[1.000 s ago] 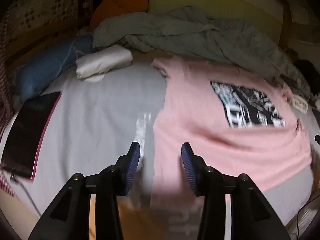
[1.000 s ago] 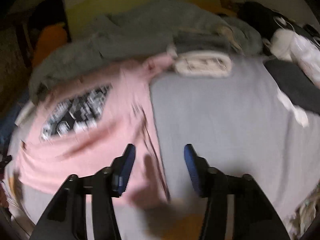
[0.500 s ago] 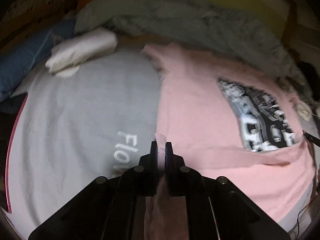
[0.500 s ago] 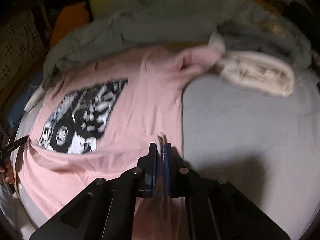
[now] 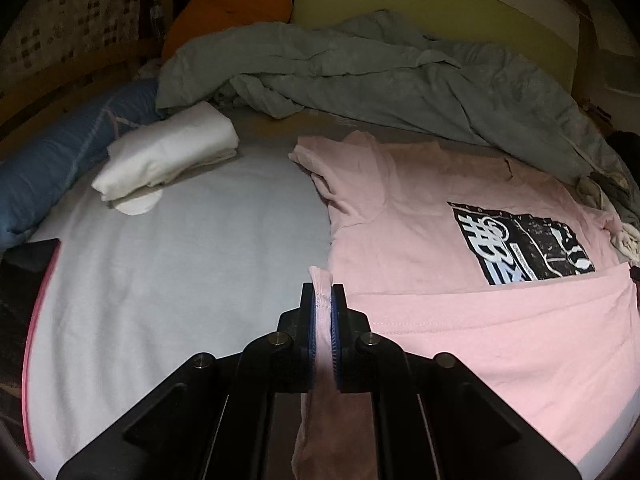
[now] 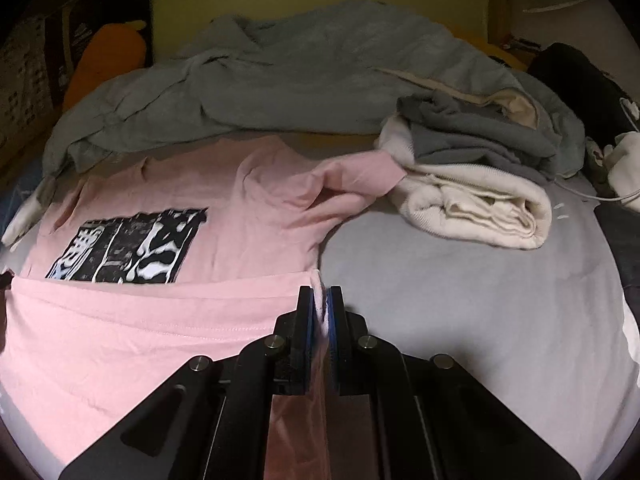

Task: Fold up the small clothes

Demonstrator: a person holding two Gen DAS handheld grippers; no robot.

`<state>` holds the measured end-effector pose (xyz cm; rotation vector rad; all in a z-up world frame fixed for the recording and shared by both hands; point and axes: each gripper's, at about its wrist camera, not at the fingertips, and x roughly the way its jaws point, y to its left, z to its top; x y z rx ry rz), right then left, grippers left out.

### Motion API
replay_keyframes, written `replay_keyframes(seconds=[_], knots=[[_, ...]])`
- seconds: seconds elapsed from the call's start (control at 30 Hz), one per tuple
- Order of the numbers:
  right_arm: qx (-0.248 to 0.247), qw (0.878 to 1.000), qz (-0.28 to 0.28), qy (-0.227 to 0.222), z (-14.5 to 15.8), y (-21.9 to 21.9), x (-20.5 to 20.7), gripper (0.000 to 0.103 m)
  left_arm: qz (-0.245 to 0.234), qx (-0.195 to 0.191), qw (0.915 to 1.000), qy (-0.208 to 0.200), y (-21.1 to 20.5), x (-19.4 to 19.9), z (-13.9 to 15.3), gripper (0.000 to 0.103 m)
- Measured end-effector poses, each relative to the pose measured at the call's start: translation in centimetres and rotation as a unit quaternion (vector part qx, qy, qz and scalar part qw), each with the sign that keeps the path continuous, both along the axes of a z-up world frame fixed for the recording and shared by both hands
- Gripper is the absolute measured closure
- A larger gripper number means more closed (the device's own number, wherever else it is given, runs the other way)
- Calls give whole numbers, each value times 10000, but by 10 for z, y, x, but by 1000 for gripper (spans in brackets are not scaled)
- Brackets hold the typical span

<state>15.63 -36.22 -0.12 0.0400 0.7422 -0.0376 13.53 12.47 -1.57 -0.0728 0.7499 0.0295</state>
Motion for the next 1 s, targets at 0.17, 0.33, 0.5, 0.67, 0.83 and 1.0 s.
replay_keyframes(seconds=[0.17, 0.33, 0.5, 0.67, 0.83, 1.0], knots=[[-477, 9976, -496, 35, -6, -6, -2, 96, 106, 135, 9996, 232, 1, 9, -10, 60], [334, 9967, -725, -146, 13, -29, -39, 48, 245, -242, 9989, -323, 19, -31, 15, 36], [686, 9951, -570, -434, 26, -21, -103, 36, 344, -295, 9984, -350, 23, -94, 25, 28], [1197, 9908, -602, -212, 5, -17, -151, 36, 276, -918, 9953, 102, 21, -129, -6, 30], [1637, 9855, -395, 217, -21, -13, -159, 49, 182, -863, 9959, 208, 5, -138, -17, 35], [1168, 9928, -190, 182, -21, 4, -160, 91, 422, -177, 9989, -116, -3, -140, -14, 100]])
